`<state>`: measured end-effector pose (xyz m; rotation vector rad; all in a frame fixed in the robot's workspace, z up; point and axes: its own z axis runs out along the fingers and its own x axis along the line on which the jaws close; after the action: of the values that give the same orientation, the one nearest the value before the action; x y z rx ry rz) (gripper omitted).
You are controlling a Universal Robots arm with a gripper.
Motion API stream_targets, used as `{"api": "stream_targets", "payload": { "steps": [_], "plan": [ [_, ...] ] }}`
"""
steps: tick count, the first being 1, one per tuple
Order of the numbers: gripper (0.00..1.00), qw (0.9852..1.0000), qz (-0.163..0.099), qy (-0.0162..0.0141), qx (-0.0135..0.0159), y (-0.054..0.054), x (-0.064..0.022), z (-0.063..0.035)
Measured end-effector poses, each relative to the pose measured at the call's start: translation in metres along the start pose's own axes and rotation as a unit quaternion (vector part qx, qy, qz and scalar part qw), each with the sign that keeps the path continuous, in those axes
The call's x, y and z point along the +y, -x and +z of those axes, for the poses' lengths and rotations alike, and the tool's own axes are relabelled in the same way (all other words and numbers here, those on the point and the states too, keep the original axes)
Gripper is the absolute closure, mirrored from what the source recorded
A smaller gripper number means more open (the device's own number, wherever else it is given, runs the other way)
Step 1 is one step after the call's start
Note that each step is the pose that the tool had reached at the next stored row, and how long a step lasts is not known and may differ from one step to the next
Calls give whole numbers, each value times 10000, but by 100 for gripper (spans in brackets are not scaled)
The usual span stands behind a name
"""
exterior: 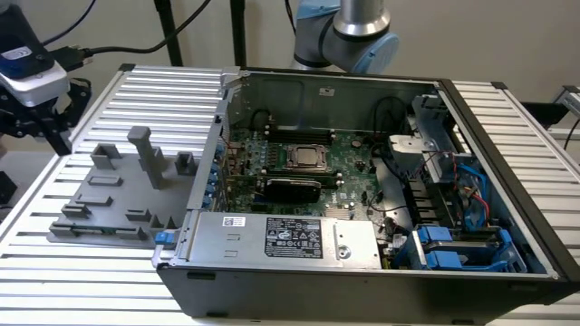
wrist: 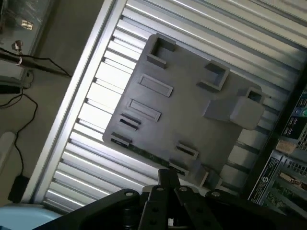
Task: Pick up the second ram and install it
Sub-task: 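Pick up the second ram and move it above second insertion slot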
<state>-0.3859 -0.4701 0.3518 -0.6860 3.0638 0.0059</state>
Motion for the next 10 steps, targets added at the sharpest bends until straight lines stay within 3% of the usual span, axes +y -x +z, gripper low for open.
{"api": "stream_targets", "payload": {
  "steps": [5, 10],
  "plan": [
    [89, 9990, -455, 1, 2, 0, 0, 31],
    [89, 9959, -903, 3, 3, 0, 0, 64]
  ]
}}
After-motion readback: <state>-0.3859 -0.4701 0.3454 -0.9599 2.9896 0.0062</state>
